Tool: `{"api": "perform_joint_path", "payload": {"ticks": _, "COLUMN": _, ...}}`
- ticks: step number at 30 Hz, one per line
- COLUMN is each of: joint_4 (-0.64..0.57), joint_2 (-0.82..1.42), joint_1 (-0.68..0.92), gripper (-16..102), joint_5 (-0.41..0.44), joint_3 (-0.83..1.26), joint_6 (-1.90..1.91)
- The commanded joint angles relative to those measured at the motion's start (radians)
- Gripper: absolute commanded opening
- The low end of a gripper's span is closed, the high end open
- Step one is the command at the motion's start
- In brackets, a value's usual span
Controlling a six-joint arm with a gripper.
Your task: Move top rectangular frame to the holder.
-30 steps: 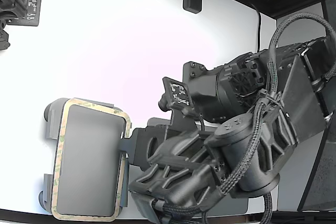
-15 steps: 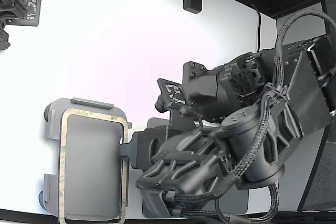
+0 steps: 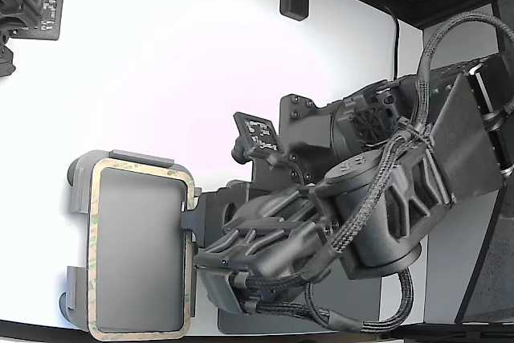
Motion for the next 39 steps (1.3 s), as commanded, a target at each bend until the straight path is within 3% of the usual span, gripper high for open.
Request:
{"api": "perform_joint_path", "payload": {"ticks": 1, "joint_4": 0.002, "joint_2": 0.005, "joint_1": -0.020, "gripper": -12, "joint_5": 0.000, "joint_3": -0.038, "joint_6": -0.003}}
{"api": "perform_joint_path", "payload": {"ticks": 39, "joint_4": 0.003, "joint_2": -0.021, "joint_1": -0.044, "gripper": -12, "joint_5": -0.043, "joint_3": -0.025, "joint_6": 0.003}}
